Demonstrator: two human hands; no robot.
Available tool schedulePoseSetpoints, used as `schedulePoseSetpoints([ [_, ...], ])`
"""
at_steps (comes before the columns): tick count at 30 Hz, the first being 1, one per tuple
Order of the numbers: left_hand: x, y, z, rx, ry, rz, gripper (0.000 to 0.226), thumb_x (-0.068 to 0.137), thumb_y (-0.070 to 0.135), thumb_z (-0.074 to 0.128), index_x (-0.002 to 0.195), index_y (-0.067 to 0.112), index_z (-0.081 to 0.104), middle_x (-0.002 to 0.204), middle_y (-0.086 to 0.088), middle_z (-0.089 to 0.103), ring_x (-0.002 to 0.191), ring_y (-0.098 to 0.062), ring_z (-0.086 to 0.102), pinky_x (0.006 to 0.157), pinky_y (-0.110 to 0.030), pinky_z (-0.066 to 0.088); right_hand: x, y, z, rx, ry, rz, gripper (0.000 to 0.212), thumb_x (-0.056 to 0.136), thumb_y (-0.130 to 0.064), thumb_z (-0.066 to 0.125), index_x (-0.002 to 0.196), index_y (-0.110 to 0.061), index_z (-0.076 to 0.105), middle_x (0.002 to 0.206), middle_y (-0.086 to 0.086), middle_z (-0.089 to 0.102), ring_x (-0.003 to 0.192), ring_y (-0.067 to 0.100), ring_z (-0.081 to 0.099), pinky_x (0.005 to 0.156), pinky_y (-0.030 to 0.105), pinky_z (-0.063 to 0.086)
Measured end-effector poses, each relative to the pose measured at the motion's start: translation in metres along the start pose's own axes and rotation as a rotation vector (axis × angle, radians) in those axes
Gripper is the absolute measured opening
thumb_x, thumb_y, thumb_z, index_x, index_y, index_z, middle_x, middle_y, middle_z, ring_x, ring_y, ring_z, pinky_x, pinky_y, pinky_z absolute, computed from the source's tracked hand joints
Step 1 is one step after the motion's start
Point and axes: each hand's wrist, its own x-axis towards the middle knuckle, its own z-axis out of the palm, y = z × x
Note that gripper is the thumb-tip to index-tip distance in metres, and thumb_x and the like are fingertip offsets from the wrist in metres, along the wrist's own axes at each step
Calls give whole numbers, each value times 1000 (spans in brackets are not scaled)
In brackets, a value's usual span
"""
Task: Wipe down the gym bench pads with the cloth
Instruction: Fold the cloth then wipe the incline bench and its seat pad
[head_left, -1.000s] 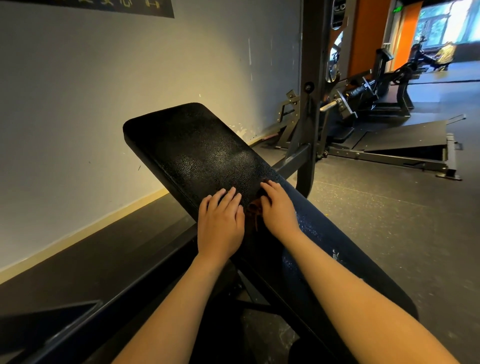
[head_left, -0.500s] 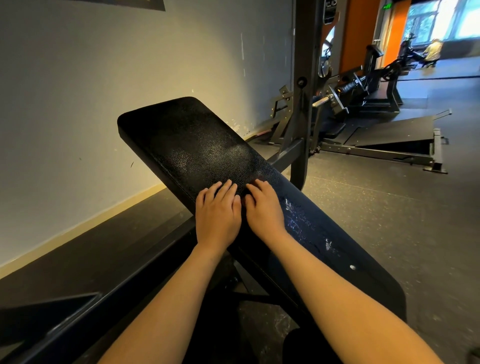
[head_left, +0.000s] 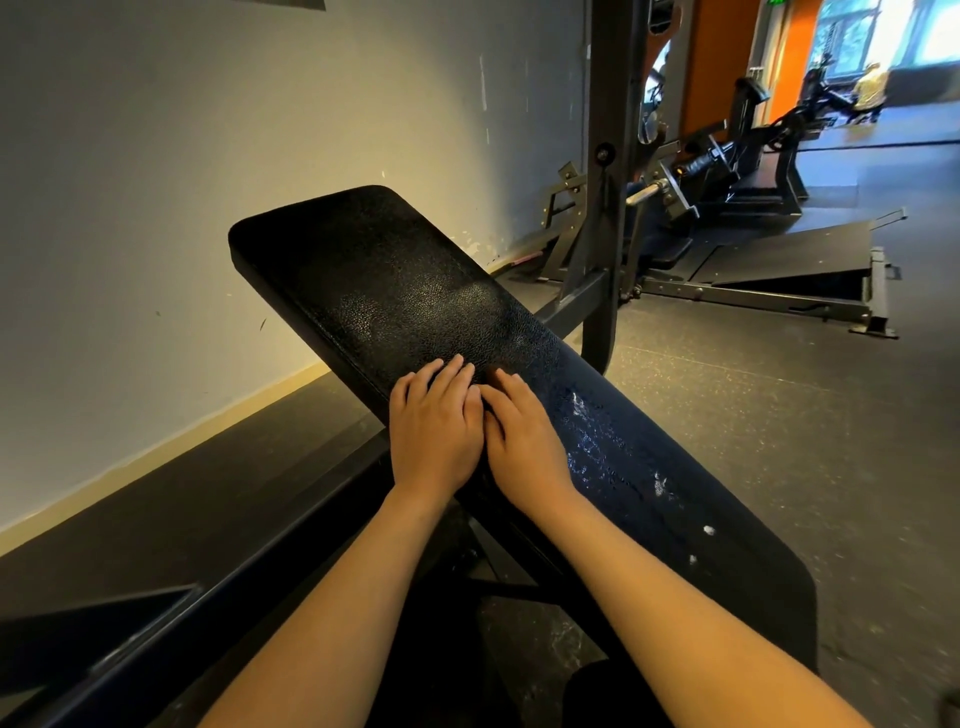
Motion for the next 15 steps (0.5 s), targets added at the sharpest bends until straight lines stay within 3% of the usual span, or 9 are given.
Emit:
schedulePoseSetpoints([
  [4, 1, 1, 0, 6, -8, -10, 47, 105, 37, 31, 141, 22, 58, 149, 6, 53, 142, -13, 38, 118, -38, 21, 23, 19, -7, -53, 7, 35, 38, 106, -27, 43, 142, -21, 53, 159, 2, 35, 152, 19, 19, 123, 37, 22],
  [7, 2, 0, -1, 20, -32, -3, 48, 105, 38, 31, 142, 22, 57, 150, 7, 51, 141, -13, 38, 116, -38, 22, 36, 13, -6, -37, 54, 139, 40, 106, -24, 43, 144, -17, 51, 160, 5, 34, 152, 21, 17, 123, 35, 16],
  [12, 24, -3, -8, 77, -99, 64, 44, 104, 35, 36, 138, 24, 61, 147, 8, 55, 132, -18, 43, 108, -40, 27, 21, 9, -3, -54, -1, -58, 42, 105, -23, 44, 147, -21, 48, 159, 0, 35, 152, 16, 18, 120, 29, 18],
  [15, 48, 5, -8, 82, -165, 73, 43, 106, 35, 36, 143, 25, 55, 150, 10, 51, 134, -17, 40, 111, -44, 22, 49, 30, -9, -71, -10, -41, 42, 105, -19, 45, 147, -16, 48, 158, 5, 37, 151, 21, 23, 122, 33, 19],
])
